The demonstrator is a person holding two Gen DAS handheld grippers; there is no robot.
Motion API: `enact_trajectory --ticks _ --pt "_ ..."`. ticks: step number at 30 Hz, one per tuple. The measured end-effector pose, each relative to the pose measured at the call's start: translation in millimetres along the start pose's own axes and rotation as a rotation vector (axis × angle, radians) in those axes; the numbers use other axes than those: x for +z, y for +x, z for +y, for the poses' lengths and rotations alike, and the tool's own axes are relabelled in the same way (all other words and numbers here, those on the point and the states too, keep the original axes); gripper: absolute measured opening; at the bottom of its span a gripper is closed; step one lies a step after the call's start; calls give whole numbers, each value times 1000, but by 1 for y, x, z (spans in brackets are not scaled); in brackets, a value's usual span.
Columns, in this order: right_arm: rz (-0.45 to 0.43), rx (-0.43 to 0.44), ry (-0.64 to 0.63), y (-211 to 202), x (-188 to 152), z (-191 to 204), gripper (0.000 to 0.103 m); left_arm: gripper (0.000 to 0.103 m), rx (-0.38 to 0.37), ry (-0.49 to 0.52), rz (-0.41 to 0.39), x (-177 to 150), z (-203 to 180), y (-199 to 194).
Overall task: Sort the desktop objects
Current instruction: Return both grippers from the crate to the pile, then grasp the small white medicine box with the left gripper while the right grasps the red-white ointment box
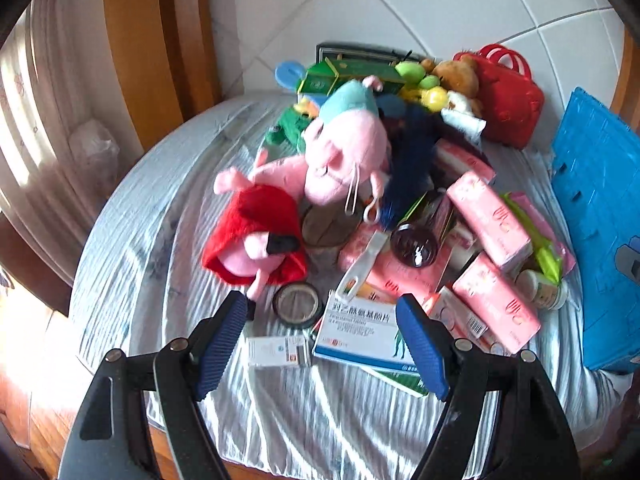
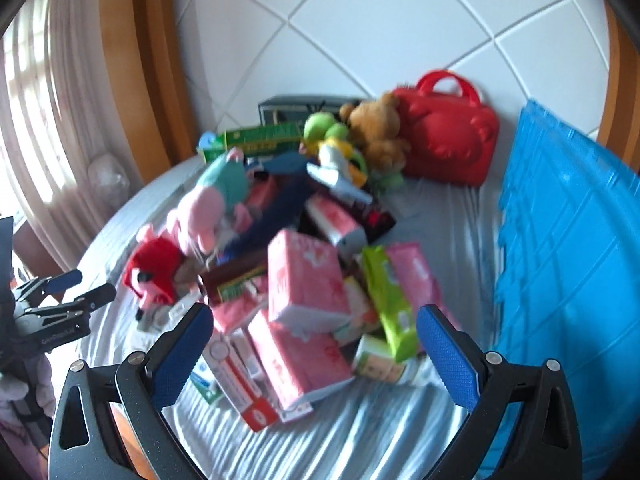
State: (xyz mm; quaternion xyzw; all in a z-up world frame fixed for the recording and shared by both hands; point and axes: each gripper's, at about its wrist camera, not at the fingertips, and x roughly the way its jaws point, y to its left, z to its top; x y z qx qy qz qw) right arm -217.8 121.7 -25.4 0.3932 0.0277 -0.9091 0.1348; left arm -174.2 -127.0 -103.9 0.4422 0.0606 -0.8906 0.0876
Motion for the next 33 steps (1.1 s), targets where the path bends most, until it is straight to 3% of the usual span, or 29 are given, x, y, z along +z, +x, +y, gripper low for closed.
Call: enact_trajectory --ticks 4,9,13,17,21,23,24,25,28,31,33 --pt "90 -2 2 28 -24 0 103 77 10 -29 79 -27 10 28" --pt "168 4 9 51 -44 -5 103 77 34 10 133 -40 31 49" --pt "213 0 5 60 -54 -9 103 77 23 150 160 -35 40 64" --pt "245 -5 23 64 -61 -13 103 77 -56 321 218 -34 34 82" --pt "265 3 28 62 -67 -11 103 77 -51 480 267 -37 26 105" --pt "276 21 28 61 -70 -6 103 71 -66 474 295 -35 28 117" --pt "281 32 29 61 -72 -3 103 54 -80 458 314 -34 31 121" --pt "290 43 33 62 -73 1 103 49 -92 430 342 -34 33 126" --pt "304 71 34 68 -77 16 103 43 -129 316 347 -35 46 125" --pt "314 78 -3 78 -78 34 102 42 -116 210 340 -41 55 117" --pt "321 73 -43 87 -79 48 90 42 -98 157 320 -45 57 113"
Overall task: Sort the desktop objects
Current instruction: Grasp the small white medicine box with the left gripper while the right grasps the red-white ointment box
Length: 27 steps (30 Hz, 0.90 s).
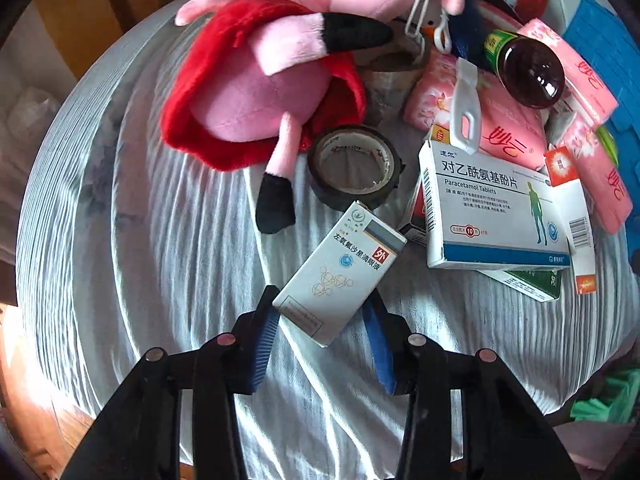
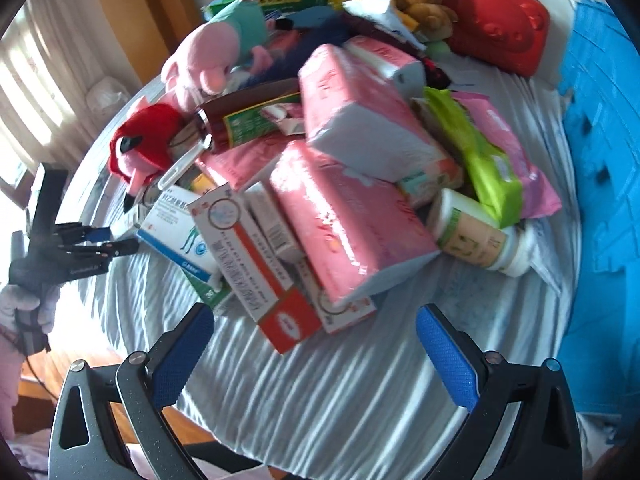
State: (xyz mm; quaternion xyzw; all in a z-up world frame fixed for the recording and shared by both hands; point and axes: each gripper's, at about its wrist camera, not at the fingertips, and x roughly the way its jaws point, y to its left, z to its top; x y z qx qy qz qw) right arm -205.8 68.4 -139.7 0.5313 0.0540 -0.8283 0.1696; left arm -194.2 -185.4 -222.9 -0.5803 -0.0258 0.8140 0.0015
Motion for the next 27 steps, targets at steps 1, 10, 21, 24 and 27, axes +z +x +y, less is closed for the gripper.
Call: enact_trajectory --ticks 1,10,21,24,27 --pt "11 0 -17 6 2 6 77 42 6 -20 -11 -2 -1 -1" --pt "62 -23 -139 55 13 39 72 39 17 -81 -65 -6 -21 -15" --pt "29 28 -152 30 20 43 45 39 26 -64 -231 0 -38 -86" --pt "-30 29 -143 7 29 39 45 39 9 -44 -262 16 -37 -97" --pt "-96 14 -135 -18 40 34 45 39 8 -7 -301 29 -45 -107"
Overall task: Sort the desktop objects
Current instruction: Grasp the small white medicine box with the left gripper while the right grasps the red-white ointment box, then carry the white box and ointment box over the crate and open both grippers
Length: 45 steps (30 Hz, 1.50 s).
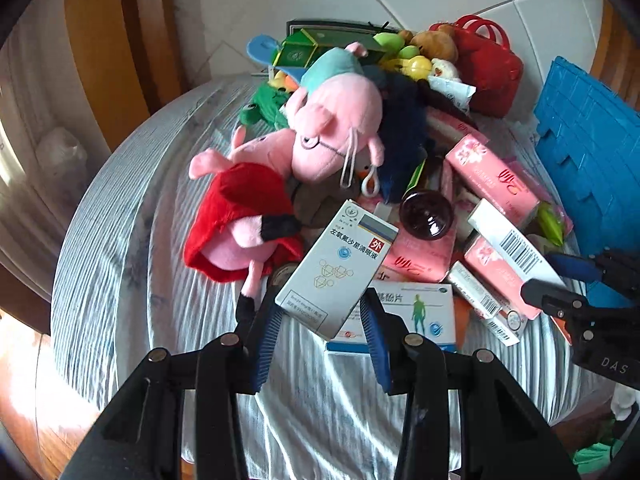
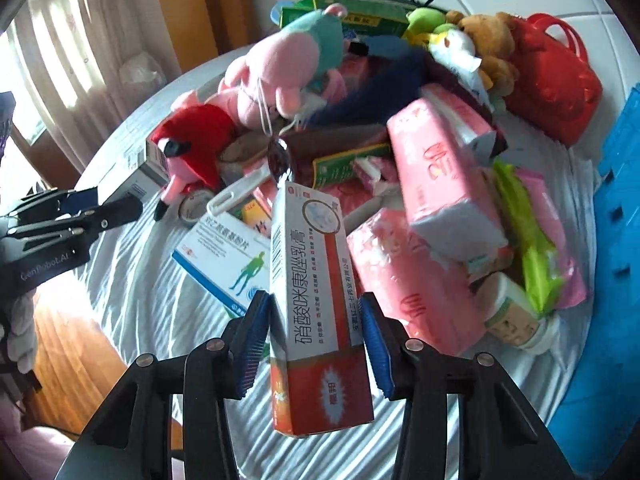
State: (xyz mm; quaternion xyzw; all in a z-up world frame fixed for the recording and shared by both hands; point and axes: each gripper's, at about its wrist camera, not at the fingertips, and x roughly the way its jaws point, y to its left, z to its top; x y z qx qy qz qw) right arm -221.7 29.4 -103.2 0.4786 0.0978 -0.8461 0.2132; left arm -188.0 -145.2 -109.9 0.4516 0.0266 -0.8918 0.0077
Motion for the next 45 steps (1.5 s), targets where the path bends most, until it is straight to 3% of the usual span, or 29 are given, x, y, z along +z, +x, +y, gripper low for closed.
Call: enact_trajectory --ticks 4,12,20,24,28,31,35,39,45 --pt "-81 -33 19 -32 20 -6 45 39 -26 36 -67 21 -24 -19" --pt "-232 -171 64 -114 48 -57 45 39 -96 129 -220 69 -92 -57" --pt "-377 -335 140 -216 55 -116 45 39 -211 242 -341 119 -190 -96" --pt "-407 -414 180 -264 48 -158 45 39 -303 326 -359 145 -252 -114" --pt "-367 -503 238 -299 32 -214 45 39 -408 409 -360 166 -321 -136" --pt "-302 -552 281 -312 15 -258 45 39 -502 476 -317 180 -377 -148" --pt "-178 -571 339 -311 -12 -323 45 39 -567 522 -159 196 -454 -135" --pt "-42 -563 376 -299 -36 -374 45 39 -529 613 7 190 -527 -101" --pt "151 -514 412 -274 -72 -430 45 39 -427 715 239 160 -595 -40"
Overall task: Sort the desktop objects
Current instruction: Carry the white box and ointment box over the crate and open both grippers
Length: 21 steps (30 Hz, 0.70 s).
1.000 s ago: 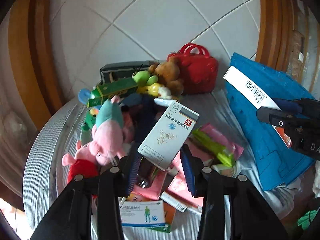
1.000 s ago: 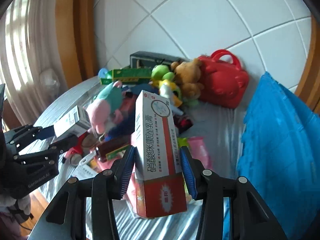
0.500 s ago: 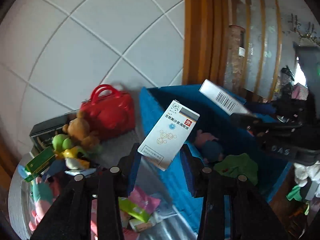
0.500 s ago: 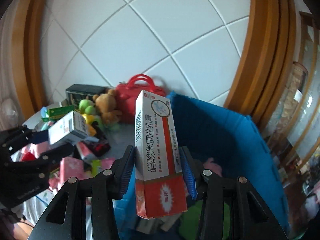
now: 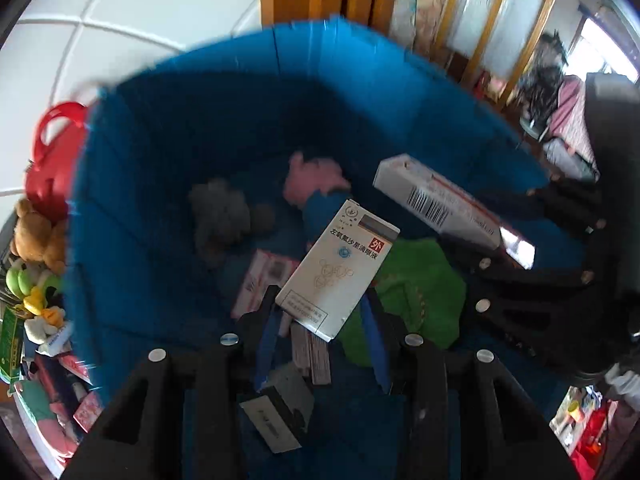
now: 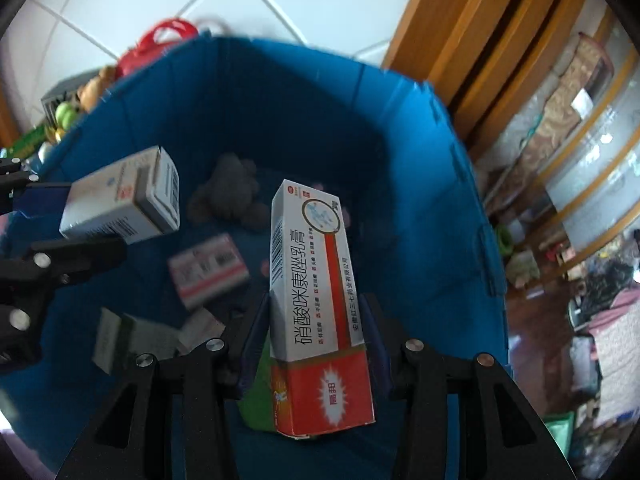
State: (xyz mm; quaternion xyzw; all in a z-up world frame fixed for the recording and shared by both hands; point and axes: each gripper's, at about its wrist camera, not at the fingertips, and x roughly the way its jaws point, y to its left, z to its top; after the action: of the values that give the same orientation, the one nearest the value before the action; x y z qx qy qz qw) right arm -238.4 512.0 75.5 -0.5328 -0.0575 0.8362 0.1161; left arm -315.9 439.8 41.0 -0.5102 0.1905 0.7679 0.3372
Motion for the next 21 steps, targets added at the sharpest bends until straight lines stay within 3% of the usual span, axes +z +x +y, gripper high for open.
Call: enact_trajectory --ticks 6,11,21 --pt "160 39 -22 46 -6 -11 45 39 6 8 168 1 -12 51" --pt "245 63 -41 67 -12 -9 45 40 32 20 201 -3 -17 61" --pt "238 76 -44 73 -13 -18 45 40 68 22 219 -4 -12 67"
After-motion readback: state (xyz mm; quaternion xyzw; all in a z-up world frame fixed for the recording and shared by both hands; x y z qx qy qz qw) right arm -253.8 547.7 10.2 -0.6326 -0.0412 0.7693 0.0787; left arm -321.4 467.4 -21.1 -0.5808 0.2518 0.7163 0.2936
